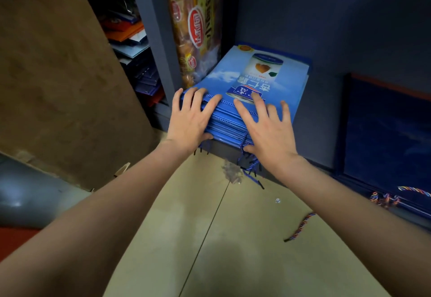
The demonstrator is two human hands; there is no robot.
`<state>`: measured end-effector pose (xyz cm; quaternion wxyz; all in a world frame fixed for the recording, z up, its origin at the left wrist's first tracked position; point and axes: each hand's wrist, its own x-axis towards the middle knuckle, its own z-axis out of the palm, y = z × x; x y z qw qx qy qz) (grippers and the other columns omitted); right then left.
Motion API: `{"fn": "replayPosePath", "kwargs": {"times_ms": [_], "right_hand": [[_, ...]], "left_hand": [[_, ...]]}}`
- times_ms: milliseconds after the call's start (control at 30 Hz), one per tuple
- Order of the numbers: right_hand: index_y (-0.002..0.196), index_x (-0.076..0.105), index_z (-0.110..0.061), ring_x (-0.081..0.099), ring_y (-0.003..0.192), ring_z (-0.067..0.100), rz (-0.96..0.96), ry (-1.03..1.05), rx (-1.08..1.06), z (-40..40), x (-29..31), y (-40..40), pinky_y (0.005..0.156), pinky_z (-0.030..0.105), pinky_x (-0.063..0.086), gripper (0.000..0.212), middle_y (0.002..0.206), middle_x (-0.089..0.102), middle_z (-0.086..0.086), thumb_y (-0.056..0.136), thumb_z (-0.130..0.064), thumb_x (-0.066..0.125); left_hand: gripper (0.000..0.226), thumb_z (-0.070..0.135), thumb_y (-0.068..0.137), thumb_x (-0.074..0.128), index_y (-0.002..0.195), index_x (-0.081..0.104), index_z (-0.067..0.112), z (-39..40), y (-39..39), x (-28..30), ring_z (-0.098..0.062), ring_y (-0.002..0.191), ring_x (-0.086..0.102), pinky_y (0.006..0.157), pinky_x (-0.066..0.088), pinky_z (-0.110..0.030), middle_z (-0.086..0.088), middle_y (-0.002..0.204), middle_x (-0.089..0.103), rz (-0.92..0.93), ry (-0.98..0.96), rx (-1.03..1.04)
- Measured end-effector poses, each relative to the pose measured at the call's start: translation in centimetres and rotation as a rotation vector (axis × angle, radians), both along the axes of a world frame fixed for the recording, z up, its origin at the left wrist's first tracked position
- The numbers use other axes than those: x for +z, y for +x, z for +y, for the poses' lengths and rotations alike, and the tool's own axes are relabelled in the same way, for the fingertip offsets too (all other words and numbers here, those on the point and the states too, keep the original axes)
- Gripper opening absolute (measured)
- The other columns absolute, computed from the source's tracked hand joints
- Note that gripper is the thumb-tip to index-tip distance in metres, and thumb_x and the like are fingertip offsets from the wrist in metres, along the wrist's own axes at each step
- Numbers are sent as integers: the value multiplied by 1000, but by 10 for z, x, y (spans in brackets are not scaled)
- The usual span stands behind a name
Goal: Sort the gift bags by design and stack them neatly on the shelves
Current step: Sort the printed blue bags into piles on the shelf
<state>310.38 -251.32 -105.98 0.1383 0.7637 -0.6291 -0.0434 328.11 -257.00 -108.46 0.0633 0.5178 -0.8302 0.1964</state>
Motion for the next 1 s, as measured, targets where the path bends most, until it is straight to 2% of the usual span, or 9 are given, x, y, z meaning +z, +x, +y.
{"fn": "replayPosePath", "kwargs": {"times_ms": [100, 233, 400, 467, 567, 800, 867, 933, 1000], "right_hand": [[148, 1, -26, 34, 130, 30, -18, 21, 17, -4, 2, -6, 113, 52, 8, 104, 155, 7, 11, 74, -49, 70], [146, 16, -21, 39, 126, 30, -9, 16, 35, -7, -1, -11, 113, 53, 10, 96, 149, 24, 12, 72, -48, 72], [140, 38, -17, 55, 109, 33, 38, -92, 32, -1, -3, -11, 105, 55, 30, 108, 136, 46, 15, 48, -50, 85], [140, 36, -19, 56, 106, 33, 17, -135, 42, 7, -4, -20, 103, 56, 32, 116, 135, 48, 16, 41, -51, 87], [142, 27, -20, 58, 103, 34, -28, -138, 9, 20, -6, -35, 102, 55, 32, 124, 133, 48, 18, 38, -53, 87], [142, 25, -21, 58, 104, 33, -127, -2, -75, 17, -4, -36, 103, 55, 32, 125, 127, 53, 18, 39, -56, 86], [148, 17, -23, 47, 119, 31, -211, 50, -38, 20, 6, -39, 109, 51, 24, 119, 139, 41, 13, 53, -55, 82], [149, 13, -22, 31, 132, 23, -464, 180, -27, 24, 21, -46, 114, 38, 16, 102, 146, 30, 3, 70, -56, 70], [147, 22, -20, 29, 135, 16, -710, 217, -54, 30, 26, -54, 112, 27, 19, 84, 148, 32, -2, 80, -52, 60]], "left_hand": [[109, 49, 36, 89, 127, 35, 24, -5, 1, -8, -33, 112, 49, 102, 34, -50, -12, 121, 54, 67, -67, -53], [106, 48, 36, 89, 125, 37, 25, -7, 1, -8, -31, 109, 46, 99, 37, -49, -11, 118, 55, 86, -100, -74], [110, 55, 44, 84, 132, 29, 18, 3, -1, -5, -33, 120, 49, 106, 30, -53, -13, 129, 52, -33, -123, -60], [116, 60, 45, 80, 135, 26, 12, 9, -4, -8, -30, 125, 46, 109, 27, -53, -12, 136, 49, -123, -145, -64], [113, 58, 40, 83, 130, 34, 10, 7, -8, -10, -29, 119, 52, 106, 32, -51, -9, 129, 55, -75, -129, -57], [113, 57, 33, 86, 125, 40, 11, -1, -9, -7, -30, 111, 57, 101, 38, -50, -9, 117, 60, -45, -59, -88], [110, 57, 36, 85, 126, 42, 11, 0, -8, -3, -31, 111, 56, 101, 37, -52, -11, 118, 59, -17, -52, -103], [103, 60, 42, 82, 127, 47, 12, -1, -5, 4, -34, 109, 56, 100, 37, -54, -12, 118, 58, 45, -36, -172], [86, 65, 58, 71, 125, 54, 12, -3, -2, 14, -34, 103, 57, 97, 40, -52, -10, 115, 59, 101, -18, -262]]}}
